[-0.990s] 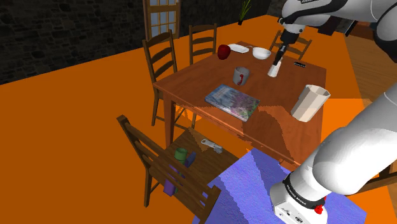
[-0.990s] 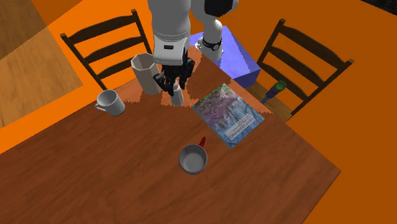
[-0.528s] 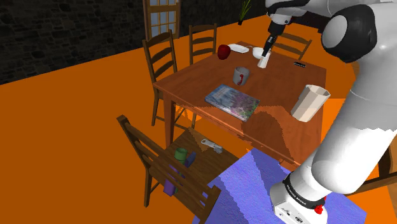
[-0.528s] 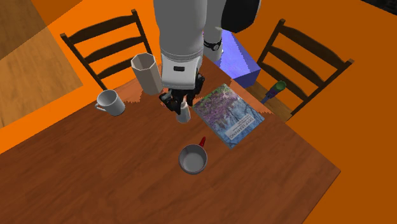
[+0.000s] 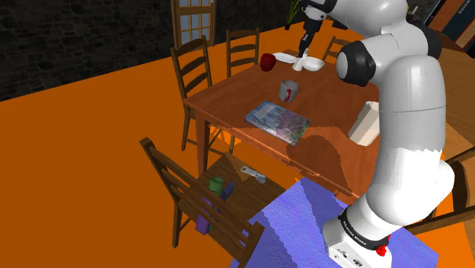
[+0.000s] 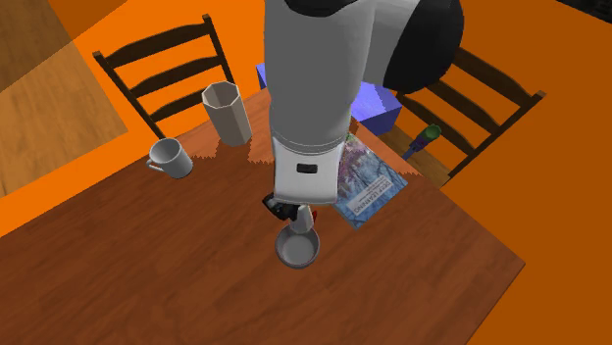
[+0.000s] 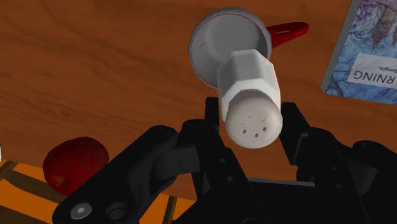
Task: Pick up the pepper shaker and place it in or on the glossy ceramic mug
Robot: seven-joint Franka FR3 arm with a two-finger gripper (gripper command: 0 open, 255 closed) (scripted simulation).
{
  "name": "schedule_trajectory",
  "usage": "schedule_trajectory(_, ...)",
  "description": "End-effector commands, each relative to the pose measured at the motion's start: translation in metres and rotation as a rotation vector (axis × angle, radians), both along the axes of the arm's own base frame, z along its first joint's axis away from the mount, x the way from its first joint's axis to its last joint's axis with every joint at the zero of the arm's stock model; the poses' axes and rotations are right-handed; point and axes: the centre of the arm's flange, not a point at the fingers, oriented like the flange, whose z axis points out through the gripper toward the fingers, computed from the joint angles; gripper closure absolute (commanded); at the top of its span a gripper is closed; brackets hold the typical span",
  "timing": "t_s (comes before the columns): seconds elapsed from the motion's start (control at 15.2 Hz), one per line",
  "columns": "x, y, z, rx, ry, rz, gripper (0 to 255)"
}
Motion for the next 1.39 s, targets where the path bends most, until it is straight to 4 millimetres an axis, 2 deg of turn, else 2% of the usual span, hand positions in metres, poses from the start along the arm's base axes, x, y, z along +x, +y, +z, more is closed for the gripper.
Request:
schedule_trajectory(0.0, 0.007, 0.000, -0.006, 0.002, 0.001, 0.003, 255)
schedule_trajectory(1.12, 0.007, 0.000, -0.096, 0.002, 0.001, 0.003, 255)
schedule_trajectory(1.32, 0.007, 0.000, -0.096, 0.002, 0.001, 0.003, 255)
